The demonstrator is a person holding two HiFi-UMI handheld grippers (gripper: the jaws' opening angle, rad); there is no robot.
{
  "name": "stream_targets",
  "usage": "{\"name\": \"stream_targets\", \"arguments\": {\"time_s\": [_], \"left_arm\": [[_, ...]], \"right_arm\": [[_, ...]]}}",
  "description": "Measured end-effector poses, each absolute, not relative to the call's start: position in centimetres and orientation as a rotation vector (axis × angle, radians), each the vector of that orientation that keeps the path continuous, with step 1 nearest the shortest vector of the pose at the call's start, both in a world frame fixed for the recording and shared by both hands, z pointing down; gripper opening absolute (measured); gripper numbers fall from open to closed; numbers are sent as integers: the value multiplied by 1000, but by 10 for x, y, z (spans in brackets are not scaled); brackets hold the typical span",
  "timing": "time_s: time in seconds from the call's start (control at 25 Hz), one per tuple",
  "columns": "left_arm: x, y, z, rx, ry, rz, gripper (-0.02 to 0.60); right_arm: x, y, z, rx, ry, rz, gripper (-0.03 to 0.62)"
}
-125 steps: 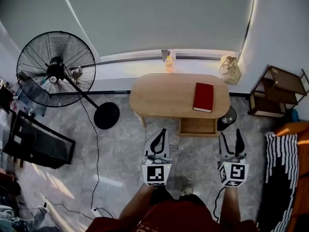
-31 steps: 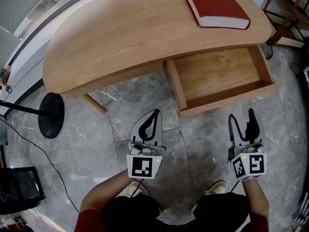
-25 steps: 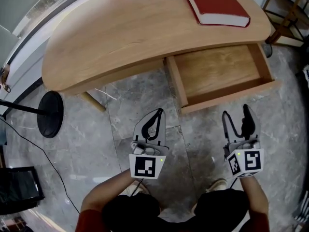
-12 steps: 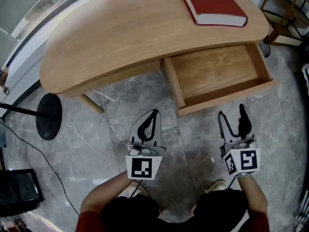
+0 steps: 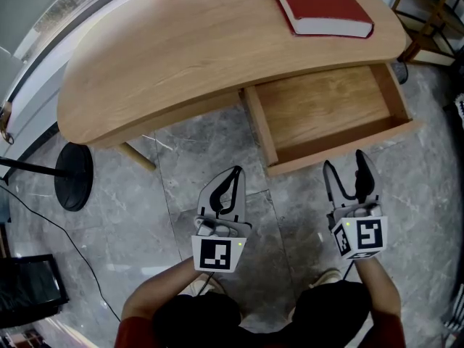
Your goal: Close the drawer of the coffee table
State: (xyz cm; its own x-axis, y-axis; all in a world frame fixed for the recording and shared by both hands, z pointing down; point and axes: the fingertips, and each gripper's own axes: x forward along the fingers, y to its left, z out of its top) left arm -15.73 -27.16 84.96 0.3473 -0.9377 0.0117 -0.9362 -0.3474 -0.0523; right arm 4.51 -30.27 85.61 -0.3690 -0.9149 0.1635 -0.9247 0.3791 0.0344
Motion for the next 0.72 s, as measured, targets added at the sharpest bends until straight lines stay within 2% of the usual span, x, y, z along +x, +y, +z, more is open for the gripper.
{"name": "stream_targets", "arguments": {"time_s": [0.72], "left_arm": [[-165, -276, 849, -2559, 1779, -49, 8]], "right_arm": [[33, -337, 835, 1697, -2505, 59, 298]]}}
